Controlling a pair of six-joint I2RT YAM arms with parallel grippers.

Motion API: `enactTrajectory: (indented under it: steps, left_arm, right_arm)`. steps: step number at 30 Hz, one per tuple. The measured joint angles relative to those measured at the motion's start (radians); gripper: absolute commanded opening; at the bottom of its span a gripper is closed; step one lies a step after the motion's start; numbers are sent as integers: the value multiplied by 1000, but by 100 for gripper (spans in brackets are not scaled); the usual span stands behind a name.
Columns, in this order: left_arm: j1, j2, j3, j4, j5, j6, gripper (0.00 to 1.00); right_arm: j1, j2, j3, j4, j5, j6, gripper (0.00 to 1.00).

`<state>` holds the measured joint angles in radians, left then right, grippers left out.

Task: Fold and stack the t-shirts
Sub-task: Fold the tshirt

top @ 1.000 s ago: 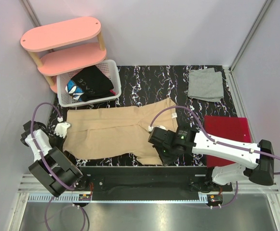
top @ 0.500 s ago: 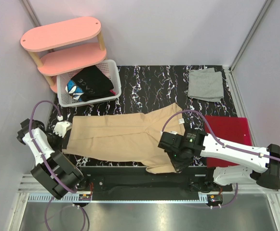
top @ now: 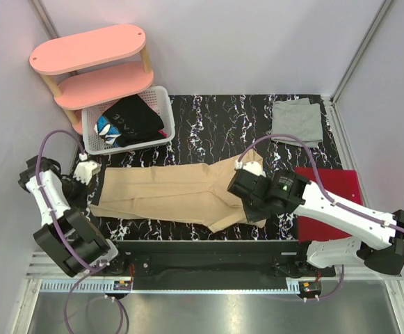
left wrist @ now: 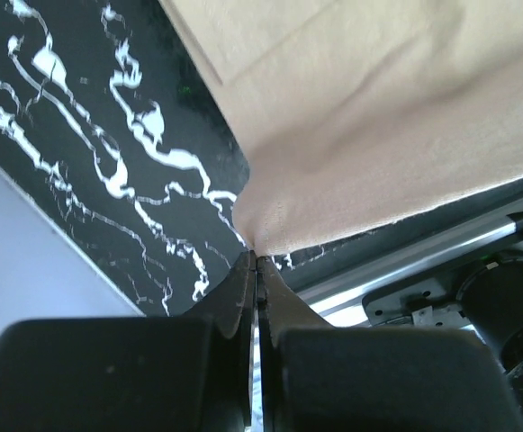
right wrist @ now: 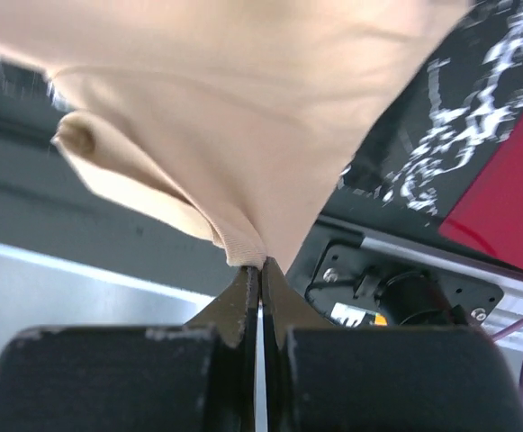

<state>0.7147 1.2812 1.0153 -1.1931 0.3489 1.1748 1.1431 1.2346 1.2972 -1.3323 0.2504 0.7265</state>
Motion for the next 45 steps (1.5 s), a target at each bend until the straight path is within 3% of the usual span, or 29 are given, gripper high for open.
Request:
enactTrajectory:
  steps: [8,20,36,45]
  left_arm:
    - [-81,90,44,23,10,-71,0]
    - [-144,187,56,151,-32,-141,0]
    - [-222,302,78,286,-93,-210,0]
    - [-248,354,76,362,-139,-232,0]
  right_arm:
    - [-175,0,6,12,59,-41,0]
    - [-333,103,-15,161,68,-147,0]
    - [-505,252,-8,330,42,-269,0]
    - [-527,388,100,390,15,-269,0]
